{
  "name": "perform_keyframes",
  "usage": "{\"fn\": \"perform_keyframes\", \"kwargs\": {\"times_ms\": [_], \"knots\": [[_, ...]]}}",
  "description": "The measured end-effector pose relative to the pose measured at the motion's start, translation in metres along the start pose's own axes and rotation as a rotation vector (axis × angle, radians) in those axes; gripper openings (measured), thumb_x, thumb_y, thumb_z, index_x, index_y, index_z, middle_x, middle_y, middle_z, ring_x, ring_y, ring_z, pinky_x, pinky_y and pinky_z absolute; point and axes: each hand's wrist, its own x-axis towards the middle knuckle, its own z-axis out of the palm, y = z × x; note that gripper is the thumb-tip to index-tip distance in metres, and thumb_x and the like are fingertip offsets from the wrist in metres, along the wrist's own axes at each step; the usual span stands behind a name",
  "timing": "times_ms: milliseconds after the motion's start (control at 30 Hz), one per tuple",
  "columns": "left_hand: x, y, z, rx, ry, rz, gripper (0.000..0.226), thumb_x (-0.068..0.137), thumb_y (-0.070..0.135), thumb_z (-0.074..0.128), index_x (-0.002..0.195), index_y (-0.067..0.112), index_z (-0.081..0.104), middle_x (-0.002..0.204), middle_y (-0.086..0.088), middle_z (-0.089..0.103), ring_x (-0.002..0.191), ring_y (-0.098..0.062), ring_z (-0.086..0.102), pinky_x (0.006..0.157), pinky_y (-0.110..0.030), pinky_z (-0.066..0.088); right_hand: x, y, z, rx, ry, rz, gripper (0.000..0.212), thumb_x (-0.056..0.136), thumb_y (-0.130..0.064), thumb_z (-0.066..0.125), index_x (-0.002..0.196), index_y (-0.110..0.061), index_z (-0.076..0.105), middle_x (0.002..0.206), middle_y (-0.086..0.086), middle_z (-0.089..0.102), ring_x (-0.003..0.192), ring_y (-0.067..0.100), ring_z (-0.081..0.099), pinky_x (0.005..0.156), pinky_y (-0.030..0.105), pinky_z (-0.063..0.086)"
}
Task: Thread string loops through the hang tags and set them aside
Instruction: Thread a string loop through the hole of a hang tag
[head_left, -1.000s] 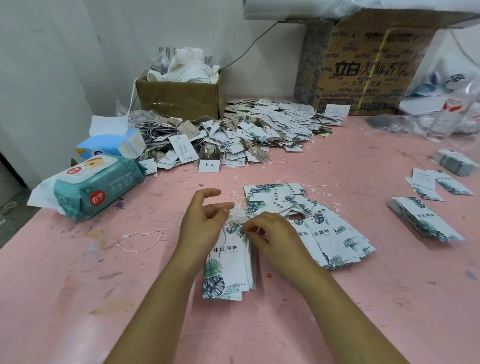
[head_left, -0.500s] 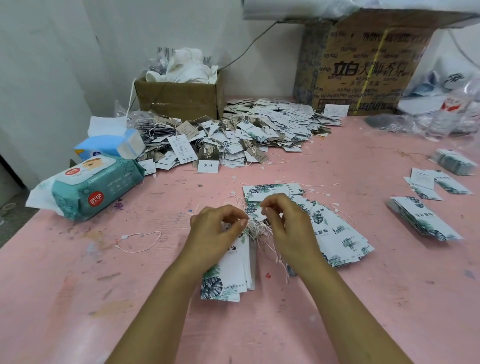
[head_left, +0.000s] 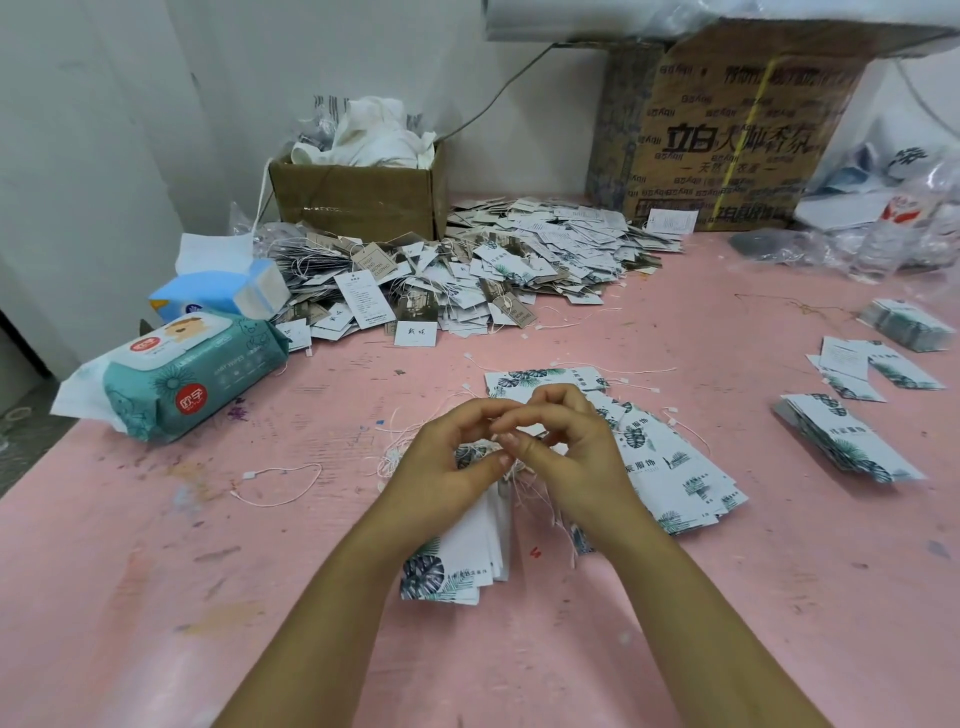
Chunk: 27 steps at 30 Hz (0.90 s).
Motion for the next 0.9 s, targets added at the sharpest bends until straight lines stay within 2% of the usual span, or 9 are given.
{"fn": "perform_keyframes", "kwargs": {"times_ms": [100, 200, 300, 400, 567, 733, 900], "knots": [[0.000, -0.001, 0.000, 0.031, 0.031, -0.053, 0.029, 0.086, 0.004, 0.062, 0.098, 0.030, 0.063, 0.078, 0.010, 0.071, 0.081, -0.004, 0.065, 0.078, -0.024, 0.047, 0.000, 0.001, -0.001, 0.056, 0.033, -0.022, 0.030, 0.081, -0.002, 0.065, 0.074, -0.030, 0.064, 0.090, -0.003, 0.052, 0.077, 0.003, 0.049, 0.071, 0.018, 0.041], [0.000, -0.003, 0.000, 0.053, 0.109, -0.105, 0.016, 0.086, 0.011, 0.064, 0.084, 0.026, 0.067, 0.064, 0.007, 0.064, 0.064, -0.005, 0.059, 0.068, -0.027, 0.046, 0.002, 0.004, -0.003, 0.136, 0.132, 0.014, 0.028, 0.089, 0.001, 0.054, 0.079, -0.025, 0.058, 0.079, -0.009, 0.058, 0.071, 0.000, 0.052, 0.069, 0.016, 0.043], [0.002, -0.007, -0.003, 0.087, 0.166, -0.124, 0.010, 0.084, 0.016, 0.067, 0.075, 0.020, 0.068, 0.067, 0.003, 0.062, 0.066, -0.008, 0.056, 0.071, -0.028, 0.045, 0.004, 0.006, -0.007, 0.263, 0.229, 0.037, 0.025, 0.094, 0.002, 0.043, 0.083, -0.018, 0.051, 0.076, -0.005, 0.061, 0.061, 0.002, 0.050, 0.061, 0.014, 0.042], [0.003, -0.009, -0.006, 0.097, 0.207, -0.139, 0.014, 0.083, 0.022, 0.068, 0.069, 0.021, 0.065, 0.067, 0.004, 0.061, 0.065, -0.006, 0.053, 0.068, -0.025, 0.042, 0.005, 0.007, -0.009, 0.380, 0.281, 0.052, 0.025, 0.096, 0.003, 0.038, 0.084, -0.016, 0.047, 0.069, -0.005, 0.063, 0.054, 0.006, 0.047, 0.054, 0.015, 0.040], [0.002, -0.008, -0.003, 0.074, 0.175, -0.124, 0.014, 0.085, 0.021, 0.065, 0.071, 0.024, 0.064, 0.070, 0.005, 0.060, 0.067, -0.004, 0.054, 0.069, -0.025, 0.043, 0.006, 0.007, -0.008, 0.455, 0.371, 0.062, 0.026, 0.096, 0.004, 0.035, 0.084, -0.016, 0.046, 0.061, -0.007, 0.058, 0.049, 0.007, 0.041, 0.051, 0.015, 0.037], [0.002, -0.012, -0.002, 0.106, 0.134, -0.126, 0.015, 0.085, 0.022, 0.065, 0.071, 0.023, 0.061, 0.060, 0.021, 0.055, 0.057, 0.002, 0.047, 0.057, -0.014, 0.037, 0.009, 0.008, -0.011, 0.541, 0.450, 0.115, 0.026, 0.098, 0.002, 0.034, 0.084, -0.018, 0.046, 0.053, -0.010, 0.050, 0.047, 0.005, 0.038, 0.050, 0.016, 0.037], [0.002, -0.013, -0.006, 0.107, 0.147, -0.095, 0.017, 0.087, 0.018, 0.063, 0.072, 0.020, 0.057, 0.060, 0.024, 0.054, 0.056, 0.005, 0.046, 0.055, -0.009, 0.035, 0.012, 0.010, -0.021, 0.534, 0.486, 0.175, 0.029, 0.098, 0.003, 0.033, 0.083, -0.018, 0.046, 0.051, -0.011, 0.047, 0.040, 0.004, 0.033, 0.044, 0.017, 0.035]]}}
